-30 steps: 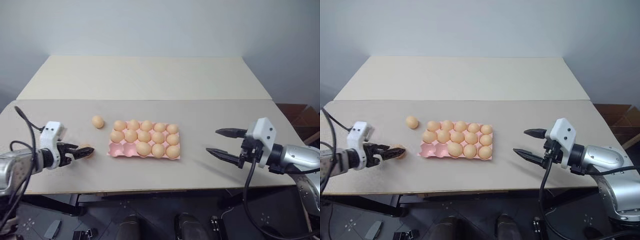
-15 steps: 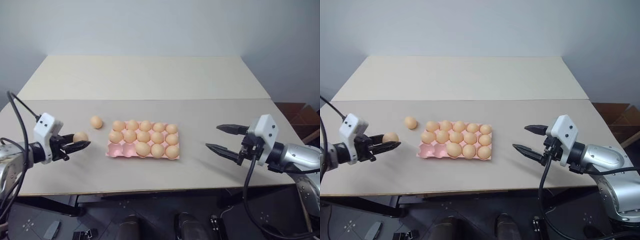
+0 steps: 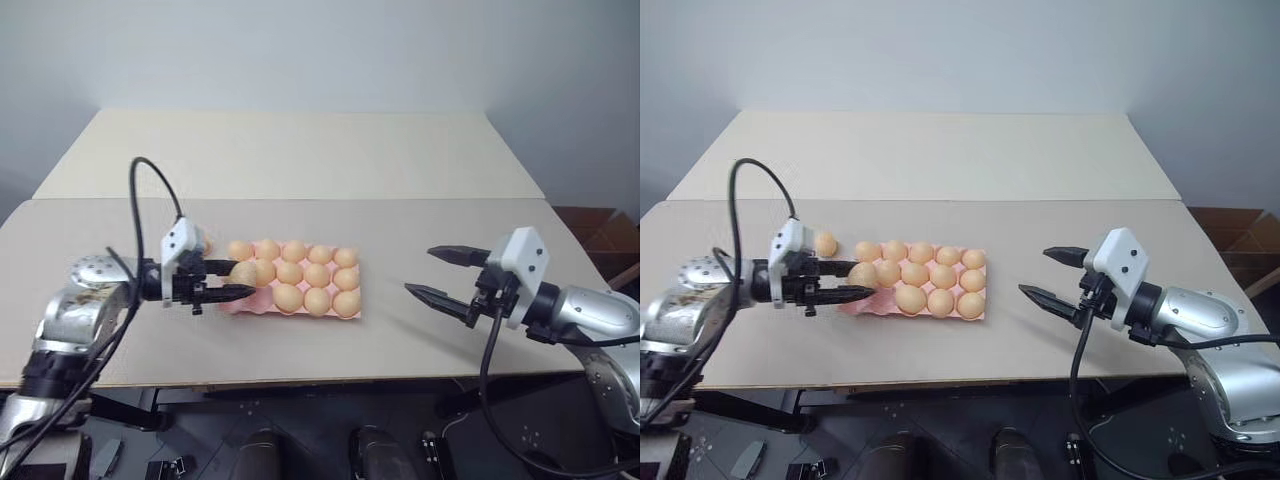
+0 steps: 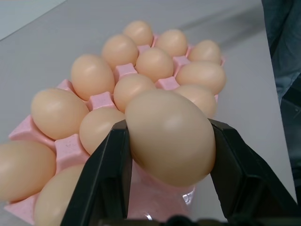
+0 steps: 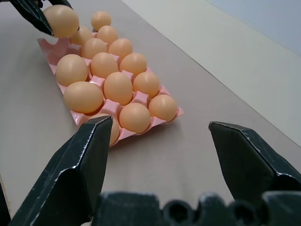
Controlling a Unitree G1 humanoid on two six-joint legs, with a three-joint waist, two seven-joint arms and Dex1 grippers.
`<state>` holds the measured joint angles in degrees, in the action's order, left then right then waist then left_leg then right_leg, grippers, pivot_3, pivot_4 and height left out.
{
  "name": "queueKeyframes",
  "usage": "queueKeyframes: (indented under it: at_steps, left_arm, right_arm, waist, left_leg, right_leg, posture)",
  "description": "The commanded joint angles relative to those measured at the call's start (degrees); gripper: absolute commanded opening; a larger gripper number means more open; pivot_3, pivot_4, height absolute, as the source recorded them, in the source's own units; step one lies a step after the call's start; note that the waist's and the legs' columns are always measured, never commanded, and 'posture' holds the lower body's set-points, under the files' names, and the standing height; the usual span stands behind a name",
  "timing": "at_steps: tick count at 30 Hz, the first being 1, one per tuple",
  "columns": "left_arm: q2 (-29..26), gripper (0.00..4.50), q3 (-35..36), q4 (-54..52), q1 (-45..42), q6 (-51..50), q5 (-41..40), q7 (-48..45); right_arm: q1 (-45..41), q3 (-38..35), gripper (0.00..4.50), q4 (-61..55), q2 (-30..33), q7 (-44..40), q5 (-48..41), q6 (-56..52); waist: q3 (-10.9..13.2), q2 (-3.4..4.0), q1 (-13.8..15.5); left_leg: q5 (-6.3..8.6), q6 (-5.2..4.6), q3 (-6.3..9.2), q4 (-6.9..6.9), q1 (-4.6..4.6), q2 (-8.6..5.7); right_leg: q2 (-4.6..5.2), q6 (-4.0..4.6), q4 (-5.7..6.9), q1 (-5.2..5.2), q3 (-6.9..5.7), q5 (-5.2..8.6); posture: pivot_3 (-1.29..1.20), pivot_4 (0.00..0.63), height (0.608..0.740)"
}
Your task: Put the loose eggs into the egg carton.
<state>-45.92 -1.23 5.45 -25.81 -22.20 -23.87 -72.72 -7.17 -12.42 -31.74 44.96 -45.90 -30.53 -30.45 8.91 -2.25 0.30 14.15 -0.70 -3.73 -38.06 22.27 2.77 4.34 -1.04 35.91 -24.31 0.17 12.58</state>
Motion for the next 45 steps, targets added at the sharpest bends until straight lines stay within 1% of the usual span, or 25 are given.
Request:
queueKeyframes:
  at_steps: [1,3,5,6,7,10,13,16,17,19,20,22,24,27,29,32,35,37,39,41,45]
  left_arm:
    - [-0.5,2.74,-0.8,0.6,-1.3,0.5,1.1,-1.5]
    - [-1.3,3.3,-0.9,0.3,-1.3,-0.5,1.0,-2.5]
    - [-1.7,4.02,0.6,-0.3,-1.0,-1.2,0.0,-2.9]
    - [-1.9,4.3,1.4,-0.7,-0.9,-1.5,-0.6,-3.1]
    - [-2.1,4.45,1.8,-0.9,-0.8,-1.6,-1.0,-3.3]
    - [-2.9,4.45,3.8,-2.0,-0.1,-1.0,-1.6,-3.3]
    - [-4.0,4.45,8.6,-2.8,1.2,-1.2,-3.4,-1.8]
    - [-7.8,4.45,16.0,-2.8,4.9,-1.4,-3.9,-0.2]
    - [-9.3,4.45,18.3,-3.3,6.7,-3.2,-4.1,0.9]
    - [-11.9,4.45,23.4,-3.5,11.0,-7.0,-4.8,3.0]
    - [-12.3,4.45,26.1,-3.8,14.1,-6.0,-4.2,3.4]
    - [-11.5,4.45,32.3,-5.6,20.5,-4.1,-4.2,4.0]
    - [-9.6,4.45,37.6,-8.5,25.8,-4.6,-5.4,5.4]
    - [-5.6,4.45,42.5,-13.3,32.3,-4.8,-7.1,7.6]
    - [-3.5,4.45,44.1,-16.3,35.7,-5.0,-8.1,8.6]
    - [-1.7,4.45,44.4,-18.6,37.1,-5.8,-9.0,11.4]
    - [-1.6,4.45,43.6,-19.4,36.7,-6.3,-9.7,12.9]
    - [-2.2,4.45,42.0,-19.4,34.9,-8.4,-10.0,14.9]
    - [-2.7,4.45,36.4,-18.8,28.4,-14.8,-8.4,22.7]
    - [-1.7,4.45,32.1,-18.0,22.3,-19.5,-6.8,29.6]
    - [2.0,4.45,24.7,-14.8,9.2,-29.2,-4.1,42.0]
  right_arm:
    - [0.0,-1.4,3.88,-2.3,0.2,1.0,-0.6,0.2]
    - [0.0,-1.5,3.88,-2.5,0.2,1.2,-0.9,0.0]
    - [0.1,-1.7,3.88,-2.5,0.4,1.4,-1.1,-0.2]
    - [0.0,-1.7,3.88,-2.4,0.4,1.5,-1.1,-0.2]
    - [0.0,-1.7,3.88,-2.3,0.4,1.5,-1.1,-0.1]
    - [-0.1,-1.4,3.88,-2.2,0.2,1.5,-1.1,0.0]
    - [-0.4,-1.2,3.88,-1.9,0.2,1.2,-1.2,0.2]
    - [-0.7,-1.2,3.88,-1.4,0.5,0.5,-1.4,0.5]
    - [-0.9,-1.2,3.88,-1.1,0.6,0.2,-1.3,0.6]
    - [-1.4,-0.8,3.88,-0.2,0.7,-0.5,-1.0,1.1]
    - [-1.6,-0.7,3.88,0.3,0.8,-0.8,-0.7,1.4]
    - [-2.3,-0.4,3.88,1.3,0.9,-1.4,-0.4,1.8]
    - [-2.9,0.0,3.88,1.9,0.9,-1.9,-0.2,2.0]
    - [-3.2,0.2,3.88,2.2,0.9,-2.5,-0.1,2.2]
    - [-3.3,0.0,3.88,2.3,0.9,-2.7,-0.2,2.2]
    - [-3.4,-0.3,3.88,2.5,1.2,-3.1,-0.3,2.0]
    - [-3.6,-0.4,3.88,2.5,1.5,-3.3,-0.3,1.8]
    - [-4.0,-0.5,3.88,2.7,1.6,-3.4,-0.4,1.7]
    - [-4.3,-0.4,3.88,2.6,1.6,-3.2,-0.2,1.8]
    - [-4.4,-0.2,3.88,2.4,1.5,-2.8,0.1,2.0]
    - [-4.6,-0.3,3.88,1.1,0.9,-1.7,-0.1,1.8]
  waist:
    - [0.0,0.0,0.0]
    - [0.0,0.0,0.0]
    - [0.0,0.0,0.0]
    - [0.0,0.0,0.0]
    - [0.0,0.0,0.0]
    - [0.0,0.0,0.1]
    - [0.0,0.0,0.0]
    - [0.0,0.0,-0.5]
    - [0.0,0.0,-0.9]
    - [0.0,0.01,-1.1]
    - [0.0,0.02,-1.2]
    - [0.0,0.03,-1.2]
    - [0.0,0.02,-1.1]
    - [0.0,0.01,-0.6]
    - [0.0,0.01,-0.2]
    - [0.0,0.0,0.3]
    - [0.0,0.01,0.4]
    - [0.0,0.01,0.3]
    - [0.0,0.01,0.5]
    - [0.0,-0.01,1.0]
    - [-0.1,-0.12,0.4]
  left_leg:
    - [0.0,0.0,0.01,0.0,0.0,0.01]
    - [0.0,0.0,0.01,0.0,-0.01,0.01]
    - [0.0,0.0,0.01,0.0,0.02,0.01]
    - [0.0,0.0,0.01,0.0,0.02,0.01]
    - [0.0,0.0,0.01,0.0,0.03,0.01]
    - [0.0,0.0,0.01,0.0,0.03,0.01]
    - [0.0,0.0,0.01,-0.01,0.01,0.02]
    - [0.0,0.0,0.01,-0.01,0.01,0.07]
    - [0.0,0.0,0.02,0.0,0.0,0.08]
    - [0.0,0.0,0.02,0.0,0.0,0.09]
    - [0.0,0.0,0.01,0.01,-0.03,0.09]
    - [0.01,0.0,-0.03,0.01,-0.08,0.1]
    - [0.01,0.0,-0.05,0.02,-0.09,0.1]
    - [0.01,0.01,-0.02,0.01,-0.06,0.12]
    - [0.01,0.02,-0.02,0.01,-0.08,0.1]
    - [0.01,0.02,-0.03,0.01,-0.07,0.09]
    - [0.01,0.02,-0.03,0.01,-0.08,0.08]
    - [0.01,0.02,-0.06,0.01,-0.1,0.08]
    - [0.01,0.02,-0.03,0.01,-0.11,0.07]
    - [-0.01,0.02,0.03,-0.01,-0.12,0.03]
    - [0.0,0.02,0.02,-0.02,-0.08,0.01]
  right_leg:
    - [0.0,0.0,0.02,0.0,0.0,0.0]
    - [0.0,-0.01,0.02,0.0,0.0,0.0]
    - [0.0,-0.01,0.0,-0.01,-0.01,0.01]
    - [0.0,-0.01,-0.01,-0.01,-0.01,0.01]
    - [0.0,-0.01,-0.01,-0.02,0.0,0.01]
    - [0.01,-0.02,-0.01,-0.01,-0.01,0.01]
    - [0.01,-0.02,0.0,-0.01,-0.01,0.01]
    - [-0.02,-0.01,0.01,-0.03,-0.01,0.01]
    - [-0.03,-0.01,0.02,-0.04,-0.01,0.02]
    - [-0.02,-0.01,0.02,-0.05,-0.01,0.02]
    - [0.0,-0.03,0.02,-0.04,0.0,0.03]
    - [0.03,-0.08,0.02,-0.03,0.02,0.06]
    - [0.05,-0.05,0.01,-0.02,0.01,0.06]
    - [0.08,-0.01,0.0,-0.02,-0.05,0.05]
    - [0.1,0.02,-0.01,0.01,-0.04,0.05]
    - [0.1,0.04,-0.02,0.01,-0.03,0.04]
    - [0.08,0.07,-0.02,0.02,-0.04,0.05]
    - [0.07,0.06,-0.01,0.01,-0.01,0.05]
    - [0.07,0.05,0.0,0.04,-0.02,0.04]
    - [0.08,0.0,0.01,0.11,-0.09,0.03]
    - [0.06,-0.04,-0.03,0.11,-0.01,-0.03]
  posture:
    - [0.0,0.15,0.74]
    - [0.0,0.15,0.74]
    - [0.0,0.15,0.74]
    - [0.0,0.15,0.74]
    - [0.0,0.15,0.74]
    - [0.0,0.15,0.74]
    - [0.0,0.15,0.74]
    - [0.0,0.15,0.74]
    - [0.0,0.15,0.74]
    - [0.0,0.15,0.74]
    - [0.0,0.15,0.74]
    - [0.0,0.15,0.74]
    - [0.0,0.15,0.74]
    - [0.0,0.15,0.74]
    - [0.0,0.15,0.74]
    - [0.0,0.15,0.74]
    - [0.0,0.15,0.74]
    - [0.0,0.15,0.74]
    - [0.0,0.15,0.74]
    - [0.0,0.15,0.74]
    - [0.0,0.15,0.74]
